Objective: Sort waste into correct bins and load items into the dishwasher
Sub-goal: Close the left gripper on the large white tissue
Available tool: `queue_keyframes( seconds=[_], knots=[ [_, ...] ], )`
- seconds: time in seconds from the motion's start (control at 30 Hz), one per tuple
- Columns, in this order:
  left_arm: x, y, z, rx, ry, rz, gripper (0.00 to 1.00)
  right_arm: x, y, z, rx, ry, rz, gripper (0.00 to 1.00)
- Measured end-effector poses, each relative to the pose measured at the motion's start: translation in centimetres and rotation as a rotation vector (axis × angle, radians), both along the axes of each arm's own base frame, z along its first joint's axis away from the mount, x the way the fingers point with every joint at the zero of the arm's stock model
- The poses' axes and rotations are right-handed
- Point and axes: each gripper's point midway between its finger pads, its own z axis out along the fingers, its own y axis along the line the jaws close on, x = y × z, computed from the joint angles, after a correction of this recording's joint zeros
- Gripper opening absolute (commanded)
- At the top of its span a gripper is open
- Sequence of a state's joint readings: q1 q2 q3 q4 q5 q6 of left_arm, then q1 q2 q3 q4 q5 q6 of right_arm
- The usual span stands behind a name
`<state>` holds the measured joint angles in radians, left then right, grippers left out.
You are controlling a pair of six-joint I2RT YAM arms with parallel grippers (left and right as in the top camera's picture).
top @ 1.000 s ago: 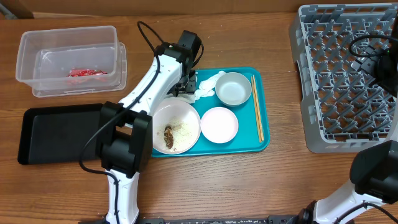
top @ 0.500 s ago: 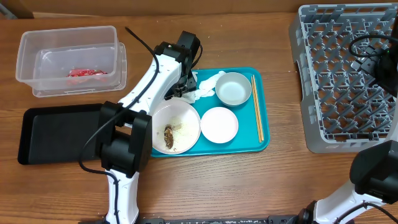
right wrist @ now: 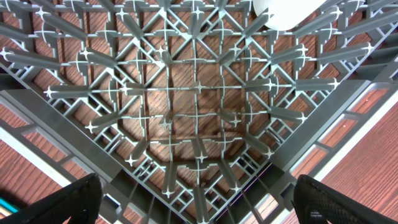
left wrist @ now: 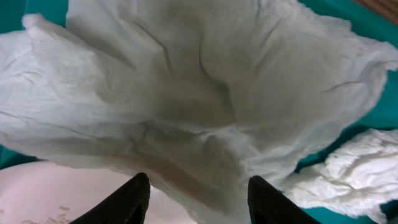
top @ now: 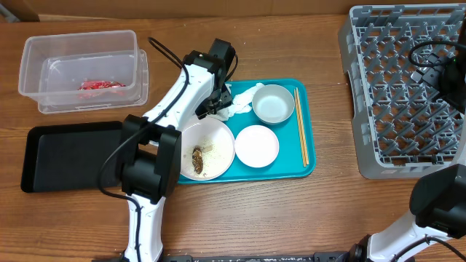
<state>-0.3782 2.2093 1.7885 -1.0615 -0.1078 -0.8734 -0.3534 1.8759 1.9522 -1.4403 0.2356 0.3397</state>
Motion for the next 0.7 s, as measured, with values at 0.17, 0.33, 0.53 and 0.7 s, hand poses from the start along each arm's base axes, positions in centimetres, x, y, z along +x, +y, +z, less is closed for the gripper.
queue_keyframes(
  seconds=[0.17, 0.33, 0.53, 0.7],
  knots=[
    [-0.1, 0.0, -0.7, 0.004, 0.012, 0.009, 0.52, 0.0, 0.0, 0.0, 0.000, 0.000, 0.000, 1.00],
    [0.6, -0.2, -1.1, -0.001, -0.007, 0.015, 0.30, 0.0, 0.0, 0.0, 0.000, 0.000, 0.000, 1.00],
    [0.6, 0.2, -1.8, 0.025, -0.003, 0.013, 0.18, 0.0, 0.0, 0.0, 0.000, 0.000, -0.001, 1.00],
    [0.6, 0.4, -1.8, 0.034, -0.003, 0.010, 0.04, 0.0, 0.0, 0.0, 0.000, 0.000, 0.000, 1.00]
  ],
)
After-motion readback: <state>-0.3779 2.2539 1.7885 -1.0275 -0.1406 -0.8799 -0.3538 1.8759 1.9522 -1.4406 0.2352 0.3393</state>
